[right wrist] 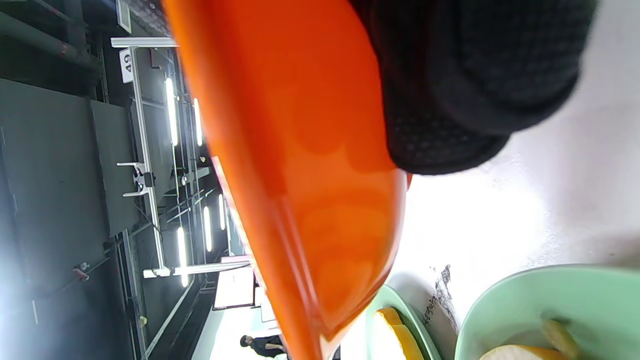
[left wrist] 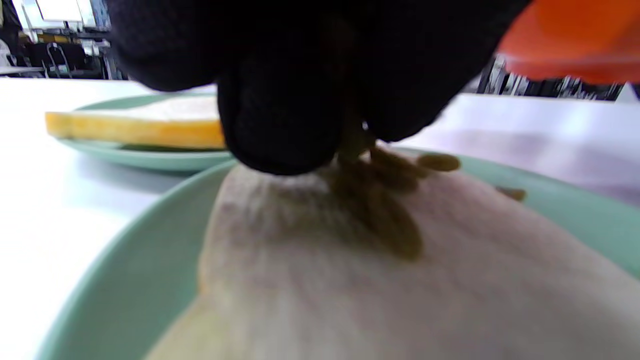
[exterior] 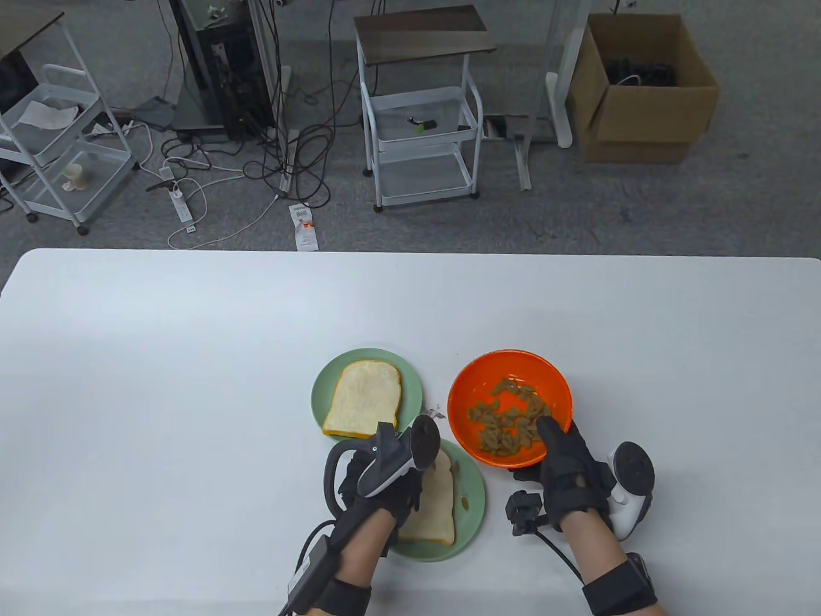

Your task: Sprinkle raisins onto toast

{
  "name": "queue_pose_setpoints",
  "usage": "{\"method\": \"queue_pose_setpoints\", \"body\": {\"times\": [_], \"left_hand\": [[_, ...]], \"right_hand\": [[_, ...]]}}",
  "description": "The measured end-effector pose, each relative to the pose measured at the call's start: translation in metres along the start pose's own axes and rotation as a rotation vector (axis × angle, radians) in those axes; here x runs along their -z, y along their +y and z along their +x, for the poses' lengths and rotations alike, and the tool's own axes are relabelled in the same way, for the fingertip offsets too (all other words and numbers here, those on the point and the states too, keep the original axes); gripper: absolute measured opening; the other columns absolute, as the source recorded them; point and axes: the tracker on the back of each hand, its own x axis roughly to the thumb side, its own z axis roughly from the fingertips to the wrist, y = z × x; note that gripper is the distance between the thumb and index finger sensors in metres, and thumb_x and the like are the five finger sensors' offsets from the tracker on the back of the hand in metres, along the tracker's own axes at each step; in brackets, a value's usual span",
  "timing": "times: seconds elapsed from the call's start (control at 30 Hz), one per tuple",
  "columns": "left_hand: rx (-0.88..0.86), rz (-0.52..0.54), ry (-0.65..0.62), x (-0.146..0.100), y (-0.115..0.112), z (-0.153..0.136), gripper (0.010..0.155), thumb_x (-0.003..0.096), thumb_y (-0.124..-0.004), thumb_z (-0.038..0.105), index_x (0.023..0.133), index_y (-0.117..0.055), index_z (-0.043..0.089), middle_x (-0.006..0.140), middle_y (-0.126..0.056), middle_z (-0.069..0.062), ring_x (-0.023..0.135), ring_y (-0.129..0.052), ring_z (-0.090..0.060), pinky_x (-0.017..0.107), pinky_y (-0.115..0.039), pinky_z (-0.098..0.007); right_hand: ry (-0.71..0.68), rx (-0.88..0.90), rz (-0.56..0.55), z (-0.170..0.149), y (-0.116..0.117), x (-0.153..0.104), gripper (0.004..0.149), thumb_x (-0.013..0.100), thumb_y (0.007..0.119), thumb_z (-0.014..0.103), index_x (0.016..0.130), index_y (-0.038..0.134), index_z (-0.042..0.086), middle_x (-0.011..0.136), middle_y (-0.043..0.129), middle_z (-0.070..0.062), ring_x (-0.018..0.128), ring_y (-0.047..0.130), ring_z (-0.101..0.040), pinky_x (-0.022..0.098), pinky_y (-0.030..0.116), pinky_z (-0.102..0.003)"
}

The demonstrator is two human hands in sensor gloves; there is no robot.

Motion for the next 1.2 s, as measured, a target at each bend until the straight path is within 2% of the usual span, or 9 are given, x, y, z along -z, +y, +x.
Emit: {"method": "queue_pose_setpoints", "body": {"times": [0.13, 0.47, 0.6, 0.67, 0.8, 0.97, 1.03, 1.1, 1.2], "left_hand": [[0.009, 0.002, -0.003, 0.001, 0.001, 0.000, 0.049, 0.0440, -0.096, 0.043, 0.091, -0.086, 0.040, 0.081, -0.102, 0.010, 0.051, -0.111, -0.011, 0.041, -0.094, -0.031], [0.032, -0.213, -0.013, -0.005, 0.004, 0.007, 0.035, 0.0446, -0.097, 0.042, 0.080, -0.096, 0.038, 0.095, -0.093, 0.003, 0.061, -0.110, -0.012, 0.047, -0.095, -0.032], [0.044, -0.239, -0.022, -0.009, 0.007, 0.010, 0.035, 0.0435, -0.099, 0.041, 0.078, -0.097, 0.038, 0.090, -0.095, 0.004, 0.058, -0.110, -0.011, 0.045, -0.095, -0.031], [0.047, -0.324, -0.036, -0.010, 0.007, 0.010, 0.040, 0.0447, -0.098, 0.043, 0.085, -0.093, 0.038, 0.087, -0.097, 0.005, 0.059, -0.110, -0.012, 0.046, -0.094, -0.033], [0.053, -0.363, -0.045, -0.011, 0.007, 0.011, 0.046, 0.0446, -0.097, 0.046, 0.089, -0.090, 0.036, 0.079, -0.101, 0.005, 0.055, -0.111, -0.013, 0.044, -0.094, -0.033], [0.014, -0.331, -0.067, -0.011, 0.007, 0.011, 0.044, 0.0466, -0.092, 0.051, 0.087, -0.092, 0.034, 0.073, -0.105, 0.004, 0.049, -0.112, -0.013, 0.040, -0.094, -0.033], [0.018, -0.306, -0.075, -0.011, 0.007, 0.013, 0.042, 0.0478, -0.090, 0.048, 0.088, -0.092, 0.035, 0.075, -0.104, 0.006, 0.050, -0.112, -0.013, 0.039, -0.095, -0.033], [0.024, -0.295, -0.090, -0.011, 0.008, 0.014, 0.040, 0.0477, -0.092, 0.040, 0.087, -0.092, 0.036, 0.076, -0.104, 0.006, 0.050, -0.113, -0.013, 0.040, -0.096, -0.031], [-0.021, -0.286, -0.117, -0.010, 0.008, 0.013, 0.045, 0.0449, -0.096, 0.040, 0.089, -0.090, 0.036, 0.078, -0.103, 0.006, 0.044, -0.112, -0.008, 0.036, -0.096, -0.027]], "right_hand": [[0.000, -0.002, 0.005, 0.000, 0.000, 0.001, 0.071, 0.054, 0.069, 0.040, 0.105, 0.045, -0.004, 0.090, 0.072, -0.036, 0.035, 0.101, -0.044, 0.022, 0.089, -0.042], [-0.007, -0.008, 0.015, 0.000, 0.001, 0.001, 0.072, 0.054, 0.069, 0.041, 0.105, 0.045, -0.004, 0.090, 0.072, -0.036, 0.035, 0.101, -0.045, 0.023, 0.089, -0.042], [-0.008, -0.014, 0.028, 0.000, 0.004, 0.000, 0.072, 0.054, 0.069, 0.041, 0.105, 0.045, -0.004, 0.090, 0.072, -0.036, 0.035, 0.101, -0.045, 0.023, 0.089, -0.042], [-0.008, -0.018, 0.033, -0.001, 0.005, 0.000, 0.072, 0.055, 0.069, 0.041, 0.105, 0.045, -0.004, 0.090, 0.072, -0.036, 0.035, 0.101, -0.045, 0.023, 0.089, -0.042], [-0.006, -0.019, 0.036, -0.001, 0.006, 0.000, 0.072, 0.054, 0.069, 0.041, 0.105, 0.045, -0.005, 0.090, 0.072, -0.036, 0.035, 0.101, -0.045, 0.023, 0.089, -0.043], [-0.010, -0.023, 0.037, -0.001, 0.006, 0.000, 0.072, 0.055, 0.069, 0.042, 0.105, 0.045, -0.005, 0.090, 0.072, -0.036, 0.035, 0.101, -0.045, 0.023, 0.089, -0.043], [-0.009, -0.026, 0.036, -0.001, 0.007, 0.000, 0.072, 0.054, 0.069, 0.042, 0.105, 0.045, -0.005, 0.090, 0.072, -0.036, 0.035, 0.101, -0.045, 0.023, 0.089, -0.043], [-0.007, -0.027, 0.036, -0.001, 0.007, 0.000, 0.073, 0.054, 0.069, 0.042, 0.105, 0.045, -0.005, 0.090, 0.072, -0.036, 0.035, 0.101, -0.045, 0.023, 0.089, -0.043], [-0.007, -0.027, 0.040, -0.001, 0.007, -0.001, 0.073, 0.054, 0.069, 0.042, 0.105, 0.045, -0.005, 0.090, 0.072, -0.036, 0.035, 0.101, -0.045, 0.023, 0.089, -0.043]]}}
